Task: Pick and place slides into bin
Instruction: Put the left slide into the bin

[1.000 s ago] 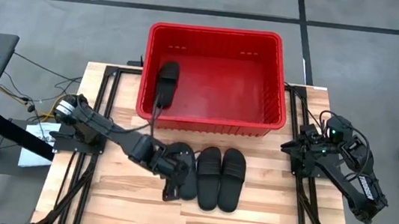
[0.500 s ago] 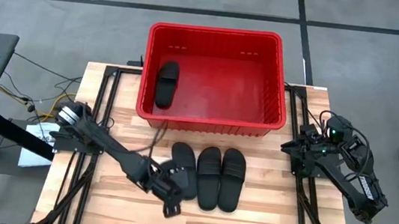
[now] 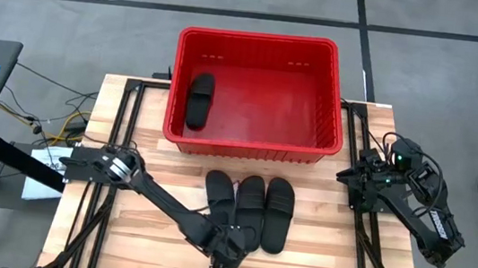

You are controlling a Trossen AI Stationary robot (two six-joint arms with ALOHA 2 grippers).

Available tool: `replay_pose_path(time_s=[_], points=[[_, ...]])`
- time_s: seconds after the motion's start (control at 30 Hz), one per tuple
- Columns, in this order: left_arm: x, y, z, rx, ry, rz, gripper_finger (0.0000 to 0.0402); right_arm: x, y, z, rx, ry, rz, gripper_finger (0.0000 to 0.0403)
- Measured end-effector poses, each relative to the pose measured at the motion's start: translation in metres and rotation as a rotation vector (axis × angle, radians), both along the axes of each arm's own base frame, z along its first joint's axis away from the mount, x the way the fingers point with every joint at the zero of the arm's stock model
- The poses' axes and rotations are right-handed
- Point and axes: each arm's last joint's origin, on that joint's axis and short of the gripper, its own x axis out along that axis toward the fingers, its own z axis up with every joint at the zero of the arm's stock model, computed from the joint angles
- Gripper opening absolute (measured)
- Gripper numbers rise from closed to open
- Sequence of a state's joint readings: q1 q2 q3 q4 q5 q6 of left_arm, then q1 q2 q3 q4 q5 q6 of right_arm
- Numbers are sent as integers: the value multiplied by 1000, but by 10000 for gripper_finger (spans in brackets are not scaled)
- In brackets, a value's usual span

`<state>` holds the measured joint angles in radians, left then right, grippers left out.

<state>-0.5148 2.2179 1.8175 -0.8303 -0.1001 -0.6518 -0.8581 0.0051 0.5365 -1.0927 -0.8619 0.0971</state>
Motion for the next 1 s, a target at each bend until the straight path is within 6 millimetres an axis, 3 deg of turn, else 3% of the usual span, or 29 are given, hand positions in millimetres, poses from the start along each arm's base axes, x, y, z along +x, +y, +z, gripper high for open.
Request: replay_pose_path(time_s=[0.23, 1.0], points=[[-2, 5, 1, 132, 58, 43, 162, 0, 0, 0, 0, 0, 0, 77], [-4, 10, 1, 184, 71, 81, 162, 0, 0, 0, 0, 0, 0, 77]])
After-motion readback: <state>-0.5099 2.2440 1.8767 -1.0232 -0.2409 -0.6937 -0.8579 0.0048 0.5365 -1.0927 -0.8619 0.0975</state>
